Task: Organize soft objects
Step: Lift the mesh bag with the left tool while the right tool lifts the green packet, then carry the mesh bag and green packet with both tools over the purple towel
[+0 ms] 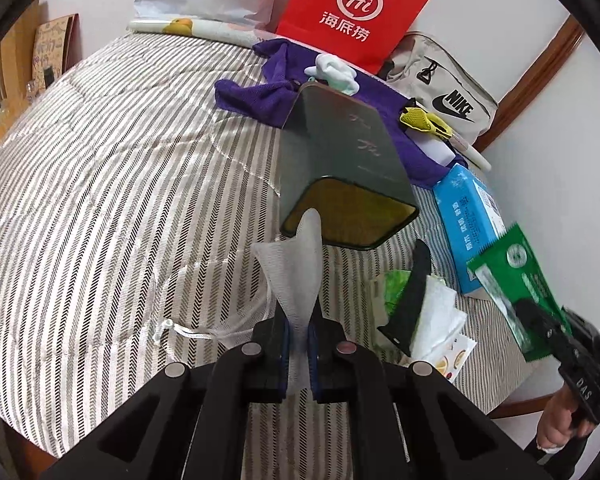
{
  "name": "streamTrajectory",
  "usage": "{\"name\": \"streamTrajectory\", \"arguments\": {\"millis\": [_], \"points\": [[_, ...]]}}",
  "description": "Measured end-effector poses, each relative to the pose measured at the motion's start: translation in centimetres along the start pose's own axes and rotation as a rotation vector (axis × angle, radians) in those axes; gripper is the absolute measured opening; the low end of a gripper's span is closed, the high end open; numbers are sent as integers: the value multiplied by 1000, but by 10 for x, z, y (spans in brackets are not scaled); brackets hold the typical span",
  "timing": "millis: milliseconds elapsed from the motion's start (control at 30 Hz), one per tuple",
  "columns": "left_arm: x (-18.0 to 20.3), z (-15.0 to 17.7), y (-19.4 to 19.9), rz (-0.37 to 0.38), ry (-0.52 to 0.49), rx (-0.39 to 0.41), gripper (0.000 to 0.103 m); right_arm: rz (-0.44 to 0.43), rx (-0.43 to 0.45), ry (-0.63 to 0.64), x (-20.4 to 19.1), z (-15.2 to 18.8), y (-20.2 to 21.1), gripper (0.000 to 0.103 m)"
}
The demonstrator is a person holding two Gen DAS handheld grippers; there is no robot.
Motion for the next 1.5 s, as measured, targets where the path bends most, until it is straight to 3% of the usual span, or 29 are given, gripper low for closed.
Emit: {"name": "streamTrajectory", "arguments": {"millis": [333,600,967,1500], "points": [[23,-7,22,-14,-32,40,7,35,-26,-82,38,48,24,3],[38,-20,32,5,-31,59,7,73,-37,-144,64,58,31,3],[54,-49,40,4,-50,81,7,88,16,-163,83,26,44,3],[64,-89,23,17,-66,79,7,53,58,-172,89,-24,33,3]]}}
Point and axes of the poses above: each gripper's, at about its wrist camera, not at the fingertips, and y roughly against the way its jaws point, x to its right, z to its underside, the point moved 10 cm from there along -y, roughly the way its jaws point, and after that the axes turned 10 degrees about z, right-handed, at the moved point
